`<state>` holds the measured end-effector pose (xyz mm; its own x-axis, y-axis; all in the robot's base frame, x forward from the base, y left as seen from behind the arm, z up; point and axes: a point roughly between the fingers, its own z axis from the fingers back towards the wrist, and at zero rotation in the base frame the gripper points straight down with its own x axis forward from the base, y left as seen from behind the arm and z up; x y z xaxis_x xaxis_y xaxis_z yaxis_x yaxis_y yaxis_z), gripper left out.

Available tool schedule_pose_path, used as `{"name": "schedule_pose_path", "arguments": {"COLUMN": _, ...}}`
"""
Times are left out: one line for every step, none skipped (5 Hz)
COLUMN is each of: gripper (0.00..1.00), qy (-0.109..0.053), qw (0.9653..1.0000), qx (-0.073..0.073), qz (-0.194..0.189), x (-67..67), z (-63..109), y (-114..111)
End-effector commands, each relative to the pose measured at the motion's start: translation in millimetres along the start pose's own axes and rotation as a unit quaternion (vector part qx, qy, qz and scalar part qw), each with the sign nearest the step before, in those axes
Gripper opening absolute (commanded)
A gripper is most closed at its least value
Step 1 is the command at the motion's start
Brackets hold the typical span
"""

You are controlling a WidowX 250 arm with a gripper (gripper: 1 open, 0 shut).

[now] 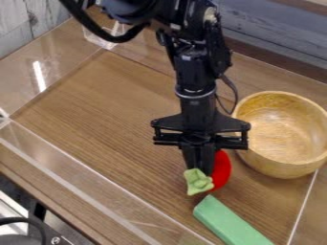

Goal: Move the red object to the right side of the table

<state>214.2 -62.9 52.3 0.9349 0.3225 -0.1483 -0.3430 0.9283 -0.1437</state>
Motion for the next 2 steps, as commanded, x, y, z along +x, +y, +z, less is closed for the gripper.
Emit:
{"name": "schedule_pose_path", "arguments": {"gripper": 0.0, "qy": -0.023, "qw": 0.9996, "qx": -0.014, "qz": 0.002, "x": 9.1, "z": 12.1, "y": -4.9}}
{"name": "schedule_pose_path", "arguments": {"gripper": 0.0, "qy": -0.023, "qw": 0.9996, "qx": -0.015, "qz": 0.003, "x": 9.3, "z": 12.1, "y": -4.8}}
